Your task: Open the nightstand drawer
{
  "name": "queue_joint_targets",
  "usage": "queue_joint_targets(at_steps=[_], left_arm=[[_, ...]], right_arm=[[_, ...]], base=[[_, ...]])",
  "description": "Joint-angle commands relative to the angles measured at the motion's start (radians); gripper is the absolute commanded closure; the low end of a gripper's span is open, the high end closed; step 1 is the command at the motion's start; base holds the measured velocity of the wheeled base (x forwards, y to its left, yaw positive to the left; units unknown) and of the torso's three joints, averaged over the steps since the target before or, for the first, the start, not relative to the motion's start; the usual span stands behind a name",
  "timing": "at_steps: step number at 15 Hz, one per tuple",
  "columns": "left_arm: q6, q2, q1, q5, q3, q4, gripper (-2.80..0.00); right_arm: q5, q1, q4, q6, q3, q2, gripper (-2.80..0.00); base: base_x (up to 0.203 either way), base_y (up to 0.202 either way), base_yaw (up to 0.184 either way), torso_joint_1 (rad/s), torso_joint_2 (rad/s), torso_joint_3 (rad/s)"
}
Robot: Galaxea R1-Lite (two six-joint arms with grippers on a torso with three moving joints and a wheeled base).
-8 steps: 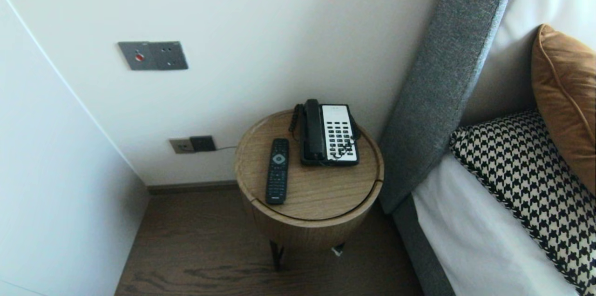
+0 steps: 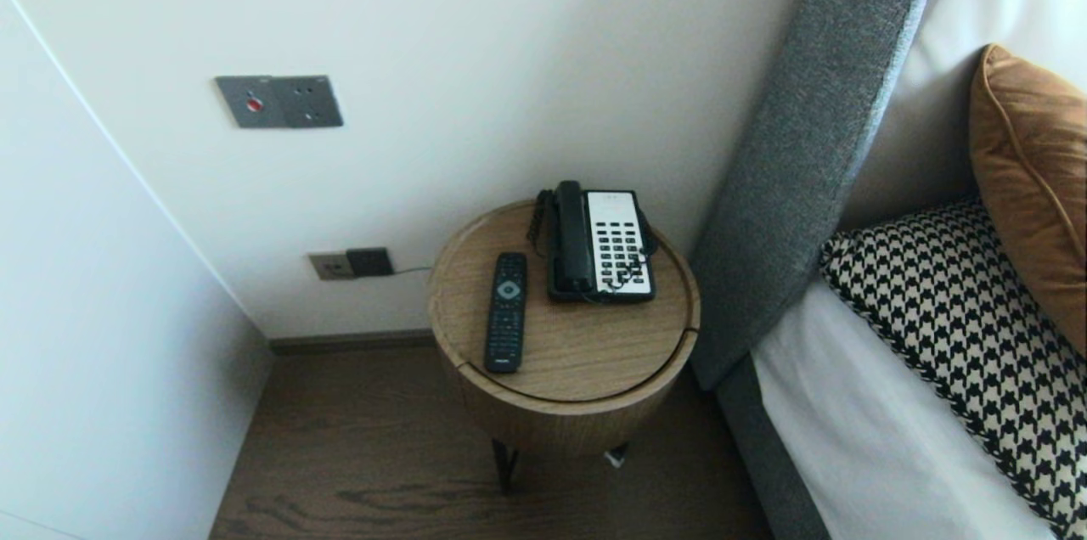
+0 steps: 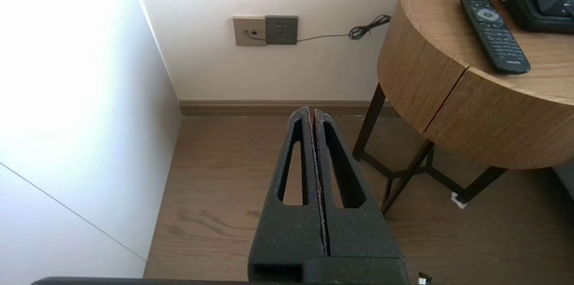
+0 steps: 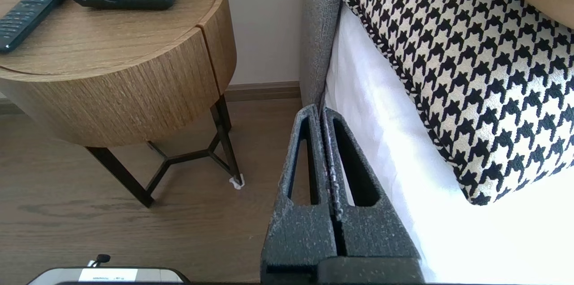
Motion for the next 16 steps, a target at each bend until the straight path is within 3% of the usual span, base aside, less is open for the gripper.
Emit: queue_joint_targets(at_steps=[1,16], left_arm=[[-0.001,0.0,0.0,0.001,0.0,0.0,0.0],[0.001,0.0,0.001,0.001,0.0,0.0,0.0]], right_arm=[[0.0,0.0,0.0,-0.001,0.0,-0.002,0.0],[0.0,0.0,0.0,-0.001,0.0,-0.001,0.0]], base=[[0.0,0.0,0.0,0.0,0.0,0.0],[0.0,0.0,0.0,0.0,0.0,0.0]])
